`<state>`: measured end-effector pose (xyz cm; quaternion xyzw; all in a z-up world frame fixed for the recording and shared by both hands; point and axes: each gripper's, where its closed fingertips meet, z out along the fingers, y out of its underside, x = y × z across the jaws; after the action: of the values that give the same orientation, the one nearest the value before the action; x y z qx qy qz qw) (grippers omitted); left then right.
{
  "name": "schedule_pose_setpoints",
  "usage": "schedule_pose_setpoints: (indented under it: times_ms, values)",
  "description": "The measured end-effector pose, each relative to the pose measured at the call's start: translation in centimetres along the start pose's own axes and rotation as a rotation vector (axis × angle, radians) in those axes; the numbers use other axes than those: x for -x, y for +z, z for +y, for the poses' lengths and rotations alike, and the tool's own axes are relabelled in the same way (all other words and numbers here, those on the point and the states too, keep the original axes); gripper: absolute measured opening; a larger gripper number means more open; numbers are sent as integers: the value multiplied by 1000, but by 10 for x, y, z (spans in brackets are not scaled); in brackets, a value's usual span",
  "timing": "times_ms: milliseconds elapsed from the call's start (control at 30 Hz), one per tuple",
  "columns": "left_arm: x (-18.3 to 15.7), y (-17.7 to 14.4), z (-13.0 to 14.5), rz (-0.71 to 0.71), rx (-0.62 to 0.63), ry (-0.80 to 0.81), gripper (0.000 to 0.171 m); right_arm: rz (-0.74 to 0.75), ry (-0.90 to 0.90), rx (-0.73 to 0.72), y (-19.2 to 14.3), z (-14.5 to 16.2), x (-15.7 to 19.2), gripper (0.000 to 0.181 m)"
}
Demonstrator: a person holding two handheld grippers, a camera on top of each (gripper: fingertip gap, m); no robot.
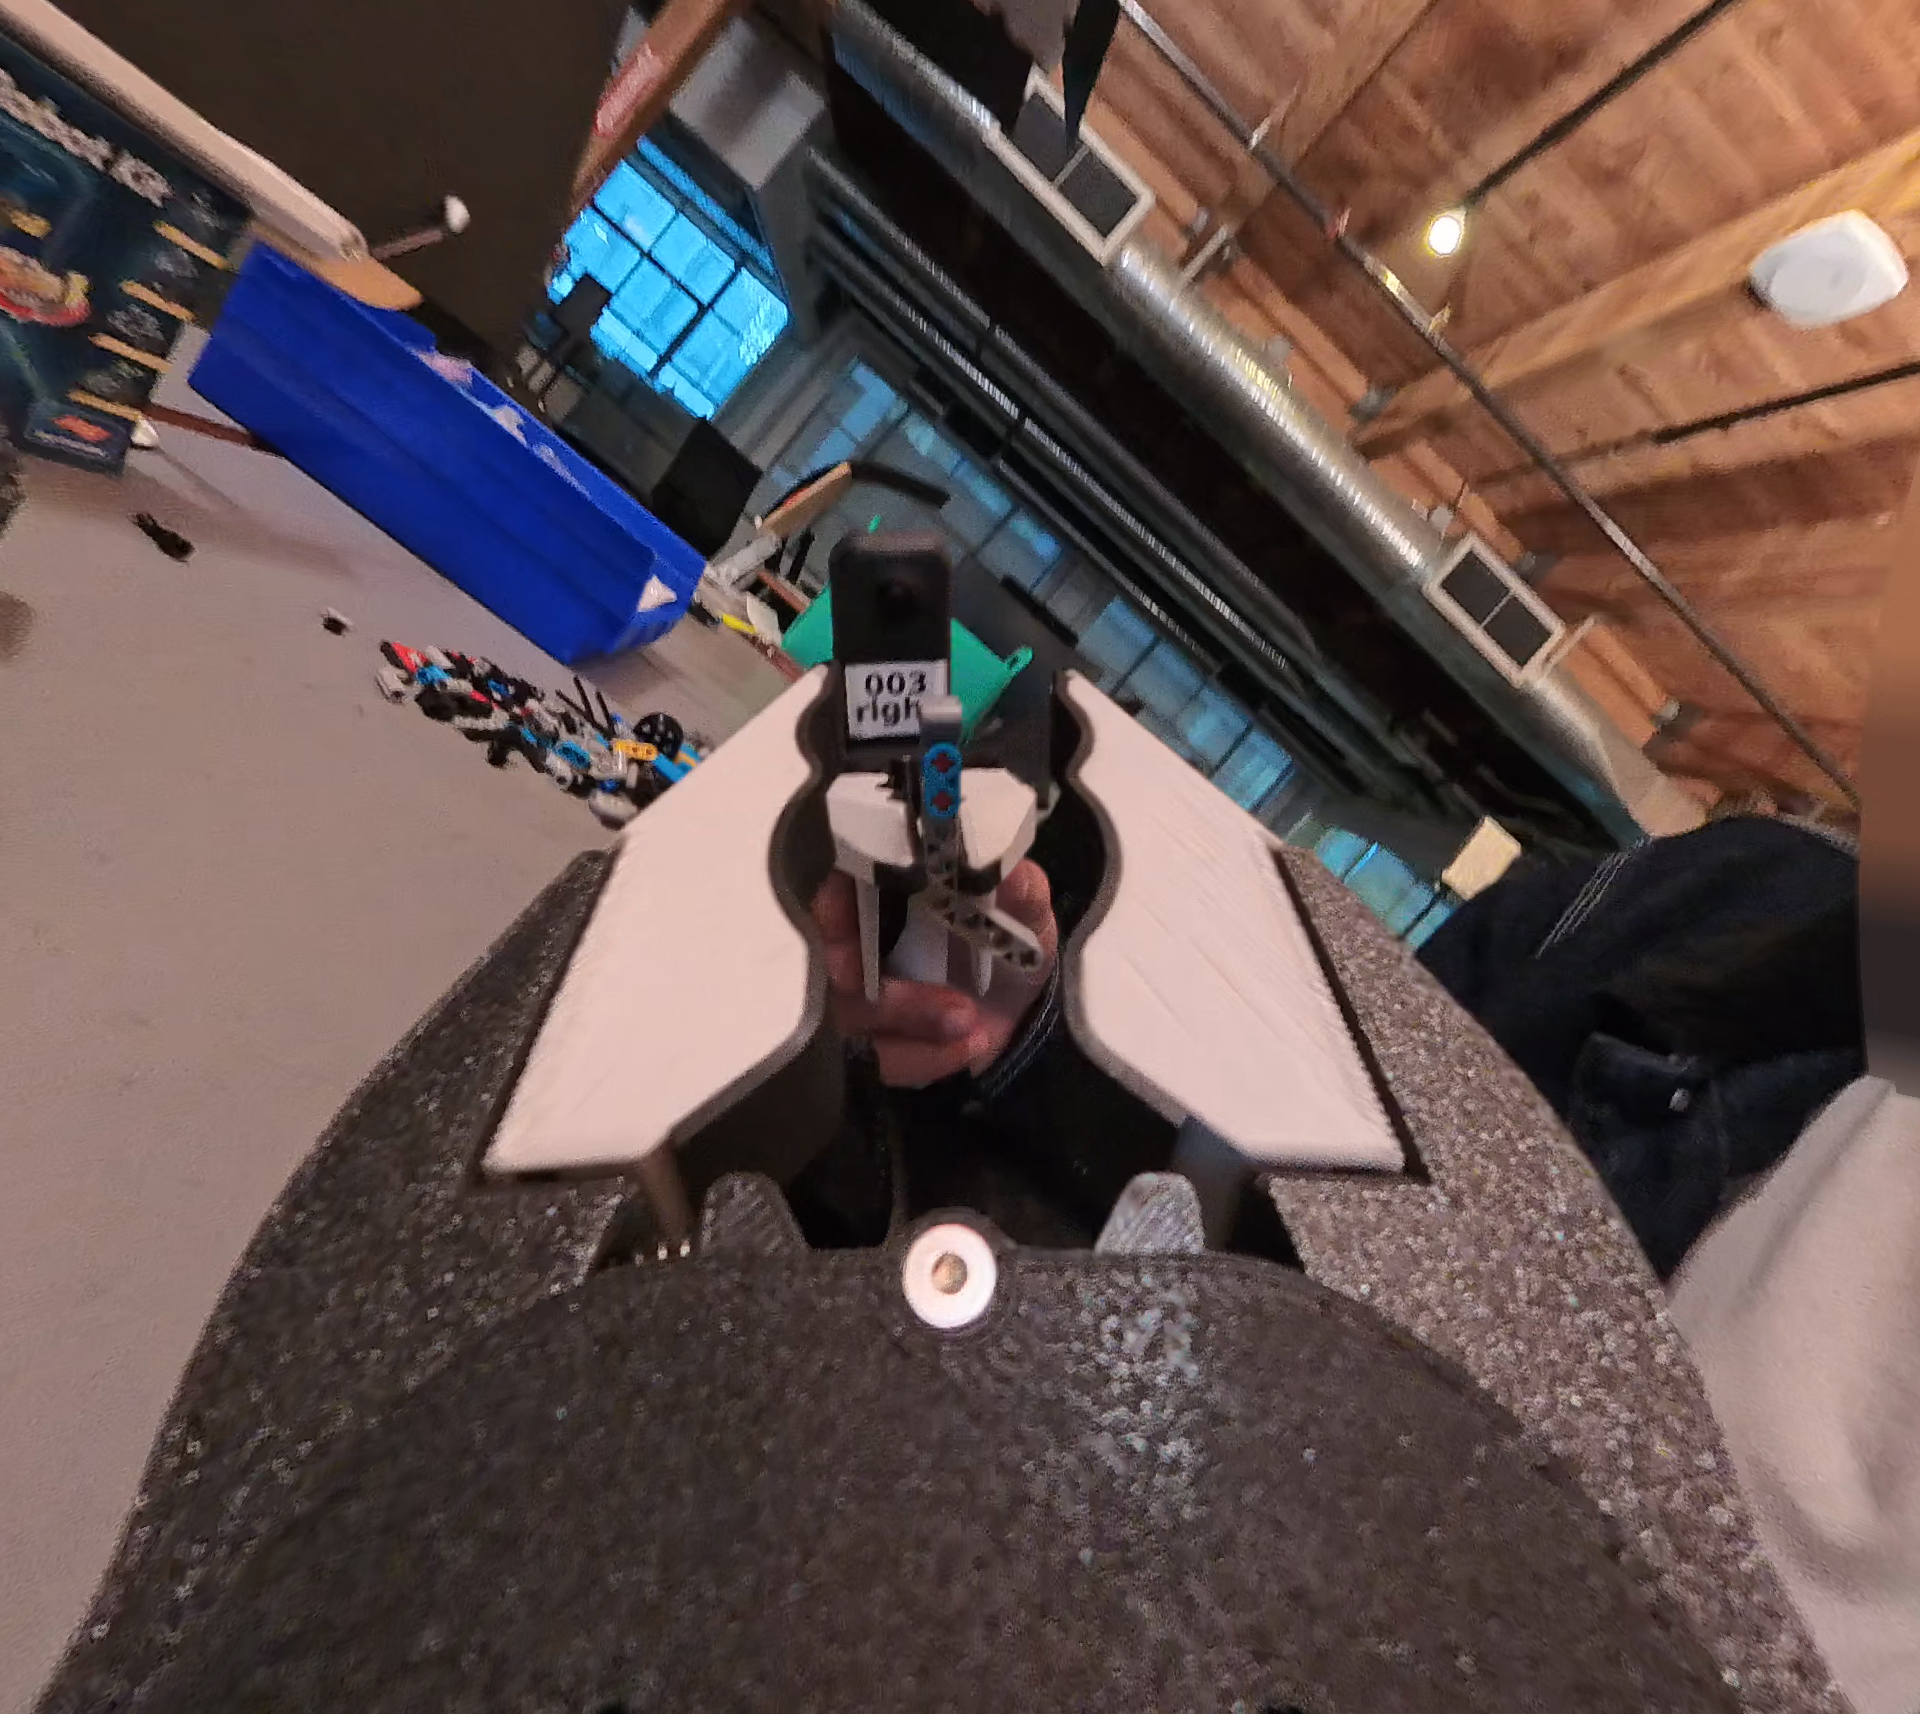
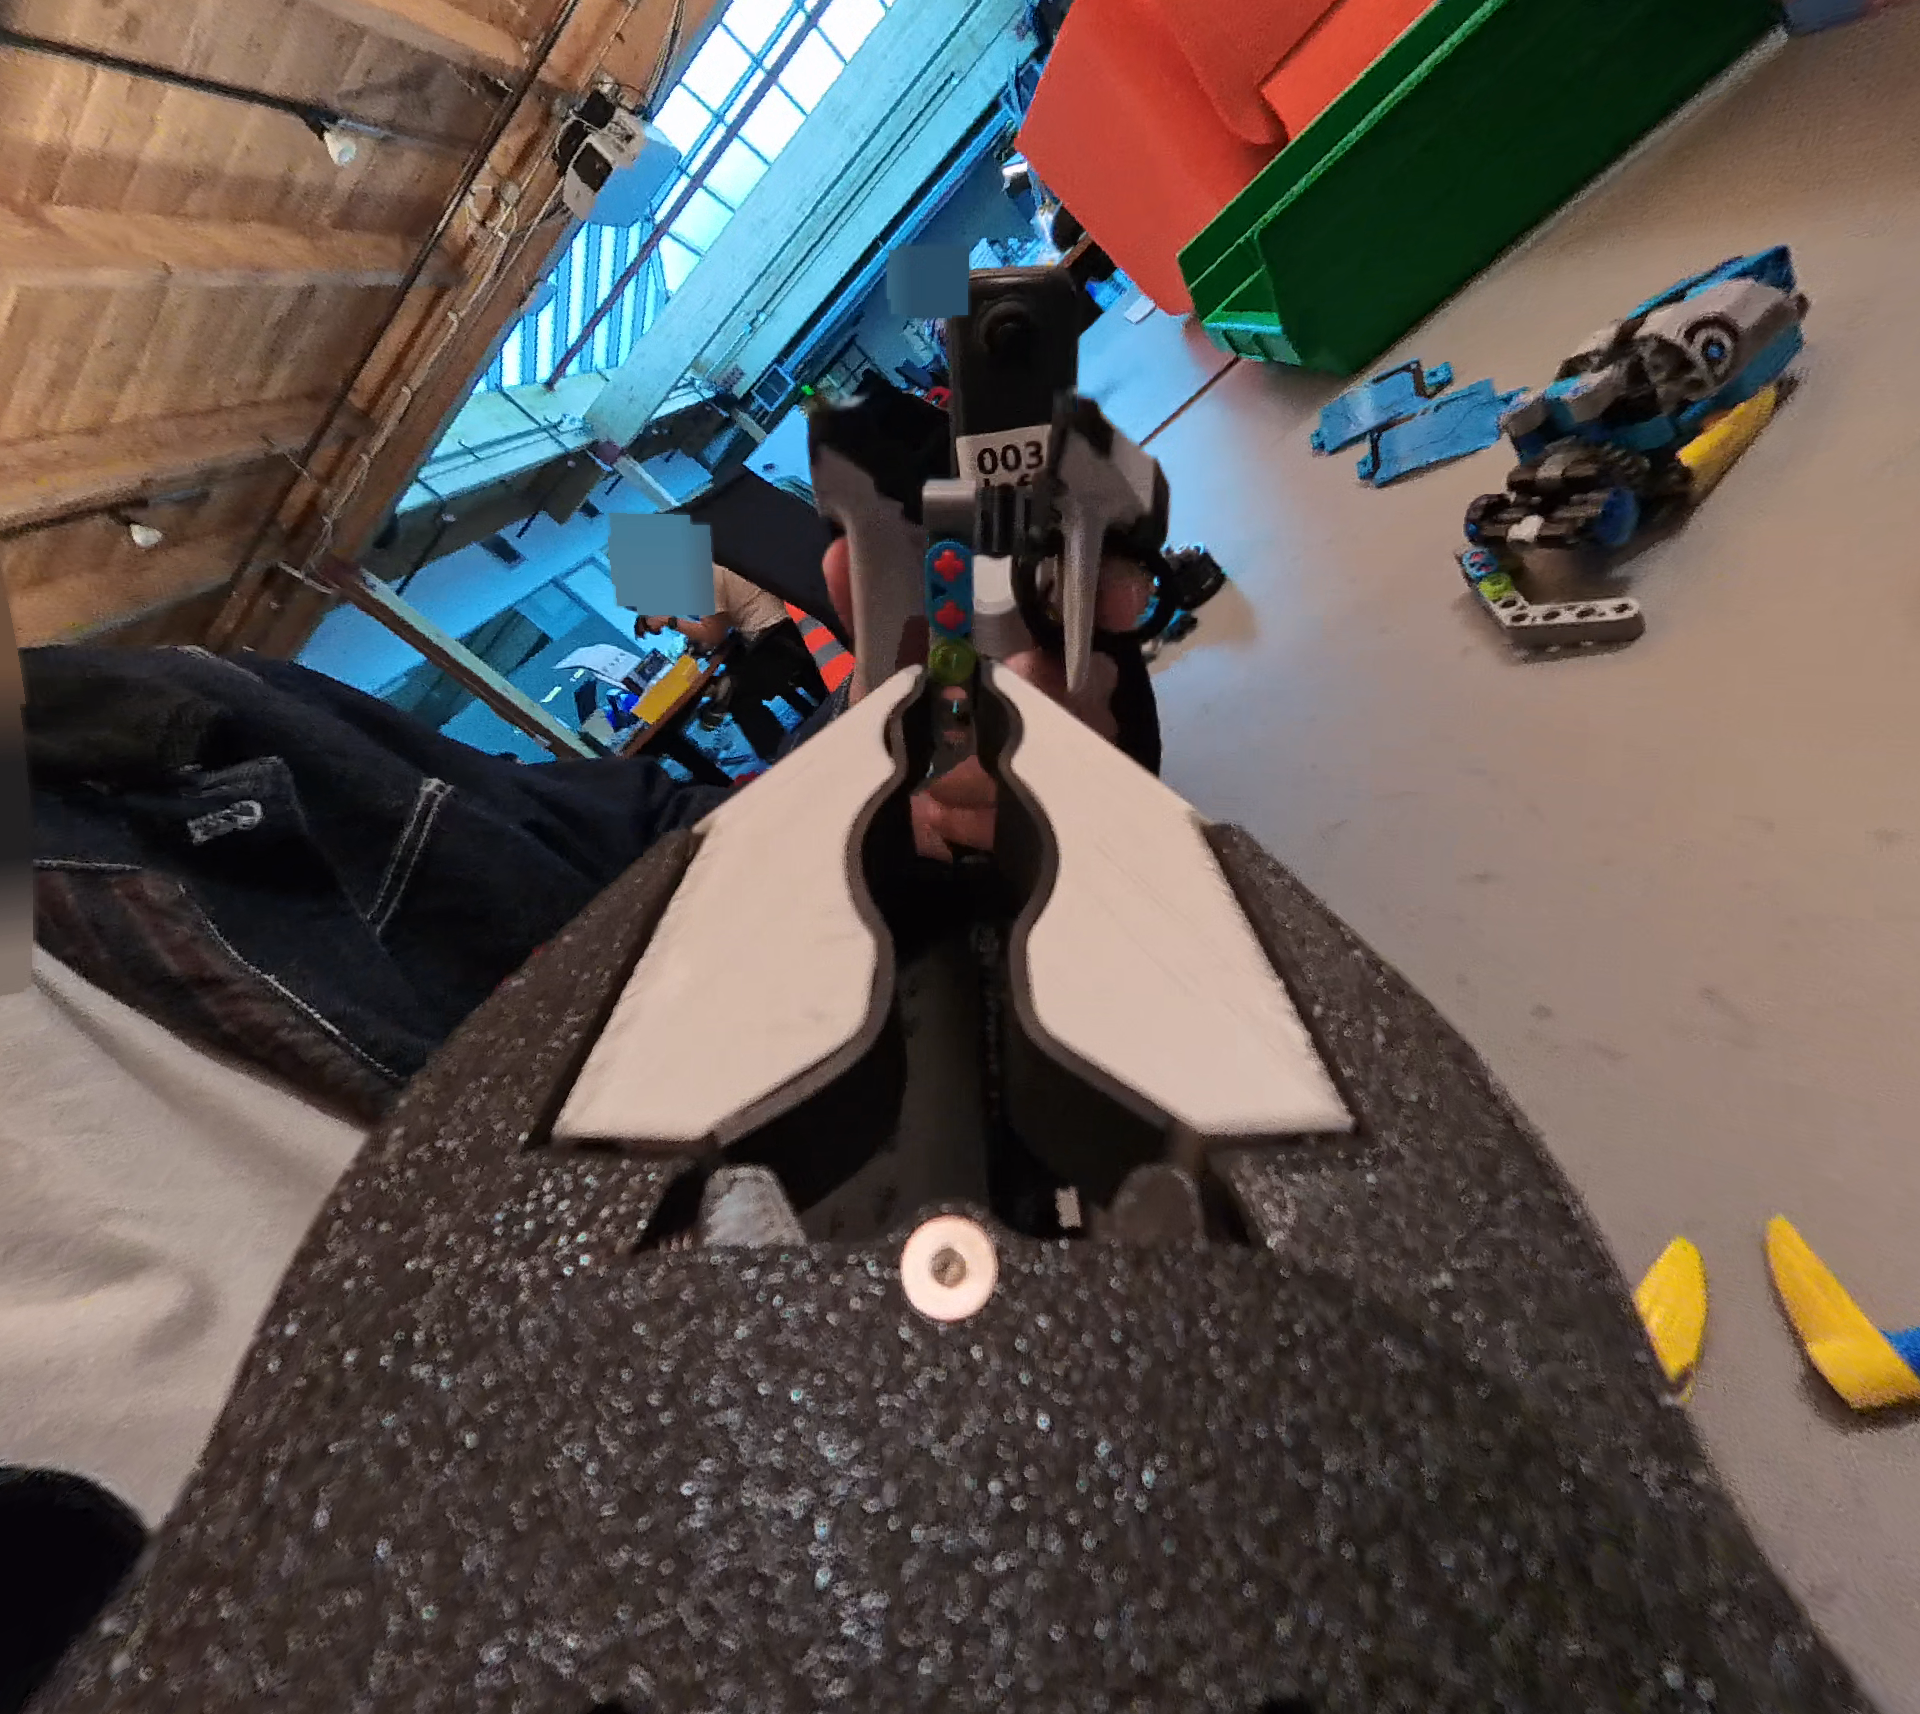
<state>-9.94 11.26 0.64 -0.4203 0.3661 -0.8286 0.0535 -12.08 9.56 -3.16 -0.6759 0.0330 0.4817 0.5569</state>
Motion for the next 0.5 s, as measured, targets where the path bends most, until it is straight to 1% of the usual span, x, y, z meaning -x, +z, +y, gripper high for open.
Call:
schedule_pose_setpoints:
  times_ms: [33,100,200,300,333,400,500]
  values:
    - [1,-2,-3,2,-17,-11,37,-3,18,2,0,1,-1,5]
    - [-3,-1,0,30,4,-17,33,-12,17,-12,0,-1,1,5]
    - [-5,7,18,13,106,48,32,-11,5,-39,-3,-6,2,5]
    - [-3,11,29,-18,165,107,22,-29,-2,-54,-5,-9,6,5]
    - [-2,10,29,-31,164,117,20,-17,-14,-45,-5,-8,5,5]
    - [-1,8,24,-34,141,124,8,-6,-35,-29,-4,-5,4,5]
    - [-2,8,24,-27,143,113,6,1,-45,-17,-3,-4,4,5]
